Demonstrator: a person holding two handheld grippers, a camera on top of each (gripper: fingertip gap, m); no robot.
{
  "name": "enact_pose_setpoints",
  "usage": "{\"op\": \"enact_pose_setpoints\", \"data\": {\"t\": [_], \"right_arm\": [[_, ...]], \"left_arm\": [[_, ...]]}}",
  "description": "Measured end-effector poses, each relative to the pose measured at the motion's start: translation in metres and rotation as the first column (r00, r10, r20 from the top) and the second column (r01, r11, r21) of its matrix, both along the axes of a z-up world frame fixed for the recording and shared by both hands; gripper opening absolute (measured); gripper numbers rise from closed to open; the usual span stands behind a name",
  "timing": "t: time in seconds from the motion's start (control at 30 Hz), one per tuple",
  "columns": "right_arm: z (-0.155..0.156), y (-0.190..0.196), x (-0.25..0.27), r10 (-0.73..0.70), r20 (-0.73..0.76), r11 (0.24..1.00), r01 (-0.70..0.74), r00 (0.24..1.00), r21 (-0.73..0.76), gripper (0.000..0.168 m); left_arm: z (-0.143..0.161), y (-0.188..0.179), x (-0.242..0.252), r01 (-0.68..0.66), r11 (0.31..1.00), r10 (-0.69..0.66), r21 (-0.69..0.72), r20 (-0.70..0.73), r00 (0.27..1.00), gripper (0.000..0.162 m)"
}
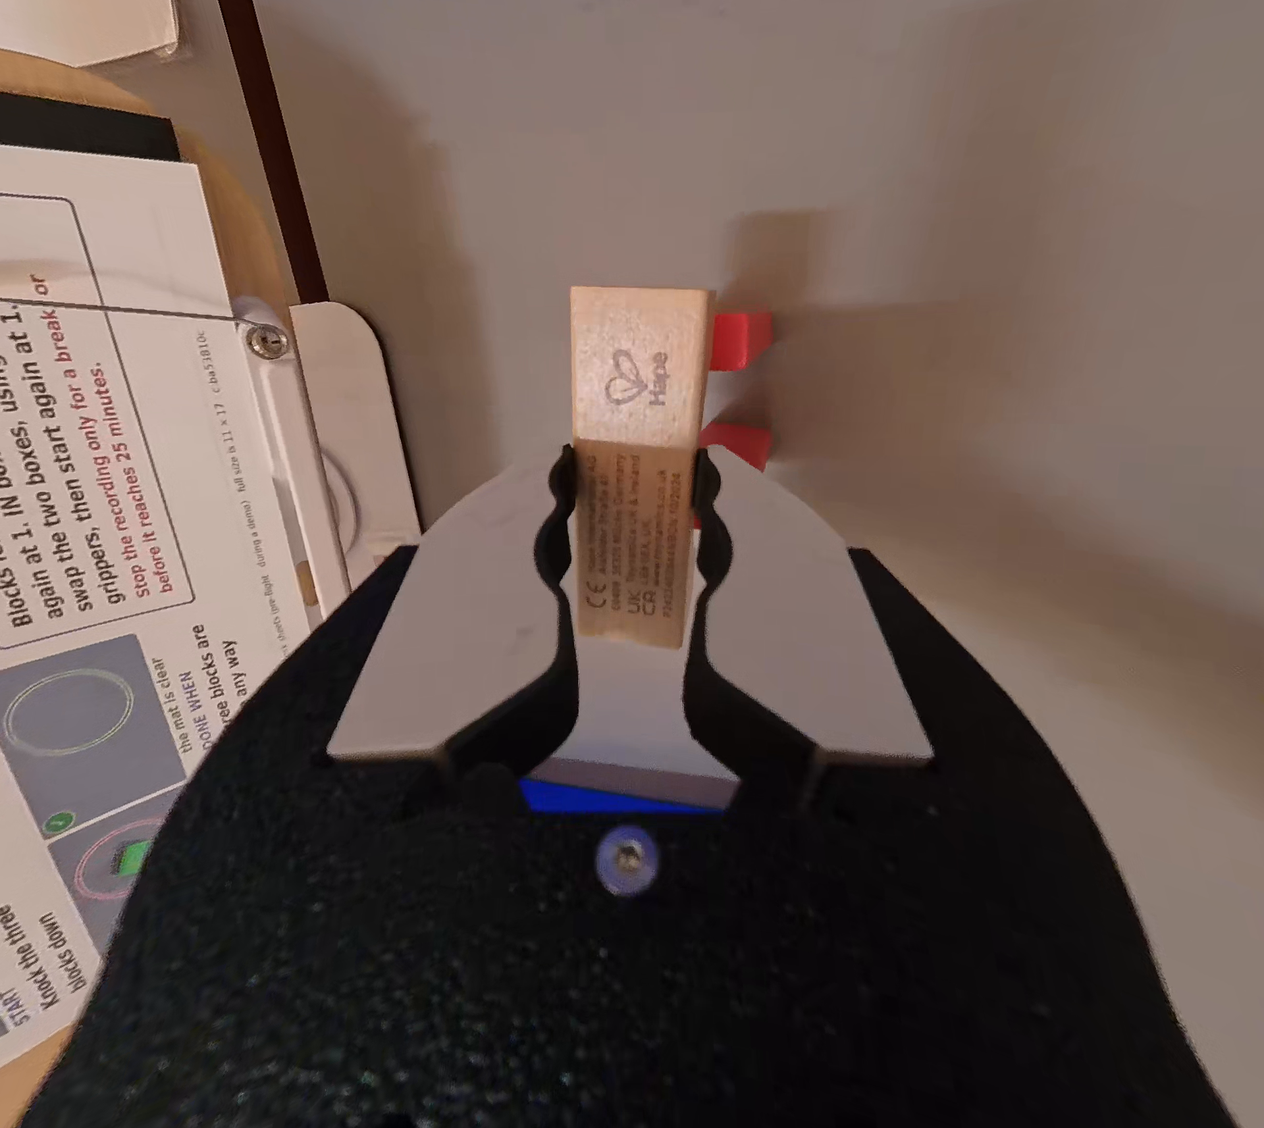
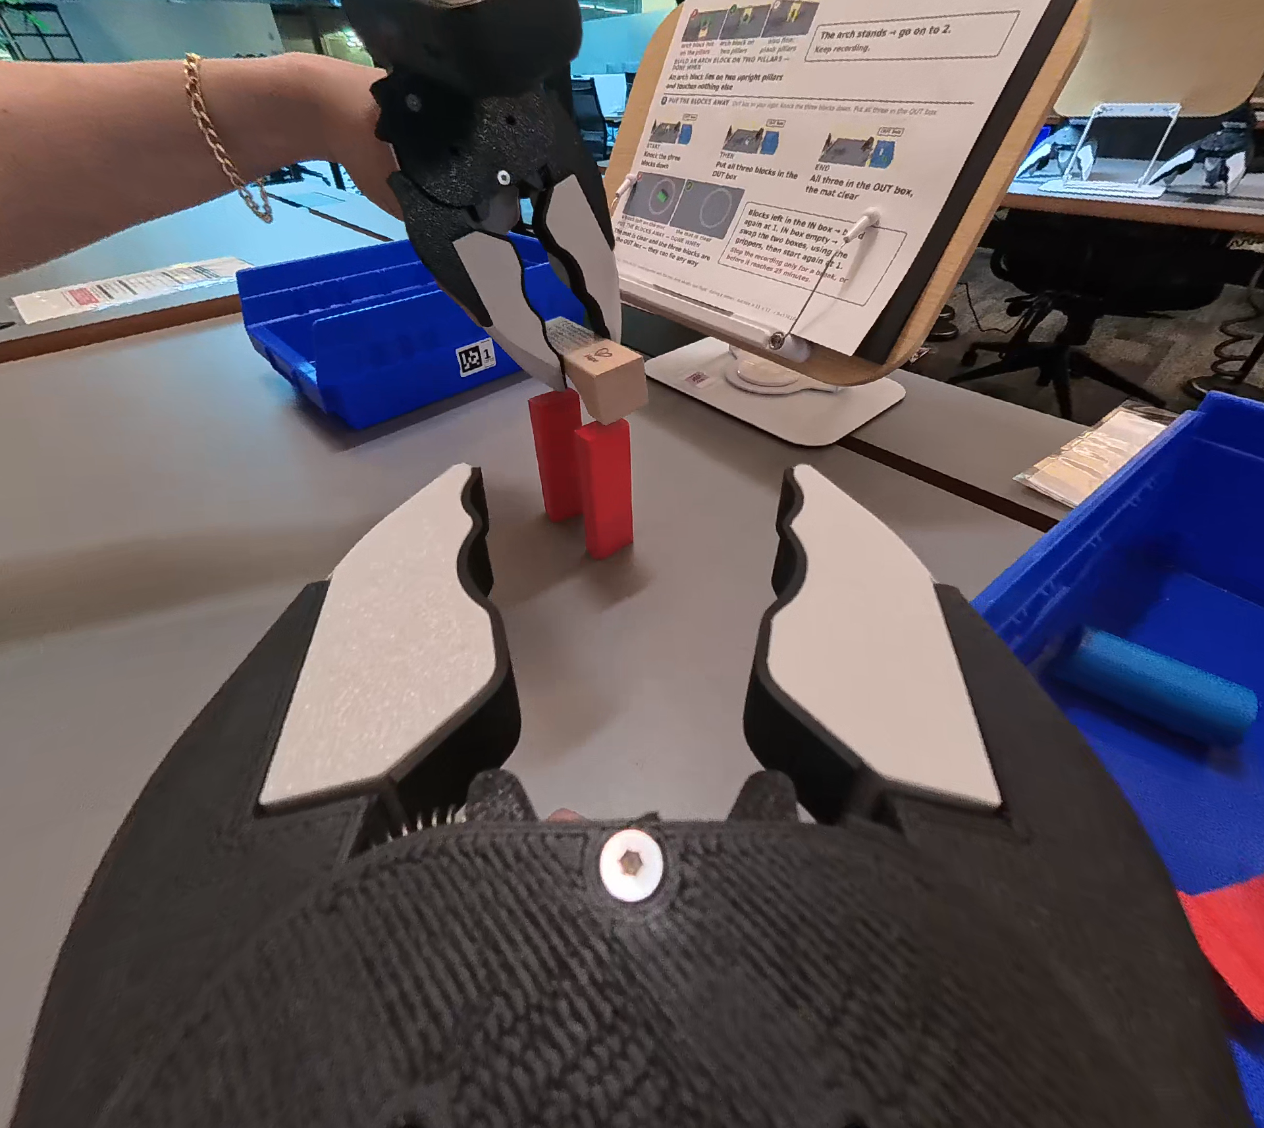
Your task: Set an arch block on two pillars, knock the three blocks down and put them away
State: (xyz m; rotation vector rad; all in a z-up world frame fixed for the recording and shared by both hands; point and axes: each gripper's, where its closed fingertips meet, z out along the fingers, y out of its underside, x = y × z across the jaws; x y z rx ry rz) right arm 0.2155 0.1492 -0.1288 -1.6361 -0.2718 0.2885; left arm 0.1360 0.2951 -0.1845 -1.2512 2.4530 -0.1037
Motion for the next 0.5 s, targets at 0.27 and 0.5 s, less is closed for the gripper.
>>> {"op": "enact_pose_setpoints", "data": {"t": [0.27,0.5], "right_arm": [[-0.005,0.003,-0.006,0.01,0.025,1.0,-0.01,1.0,-0.014,0.08],[-0.04,0.021,-0.024,0.036,0.125,0.99,-0.018,0.991,-0.137,0.076]], "left_arm": [[0.002,-0.003,0.003,-0.012,1.0,0.012,-0.011,-0.001,1.0,0.034],[0.006,-0.003,0.003,-0.022,1.0,0.022,-0.008,0.004,1.0,0.033]]}}
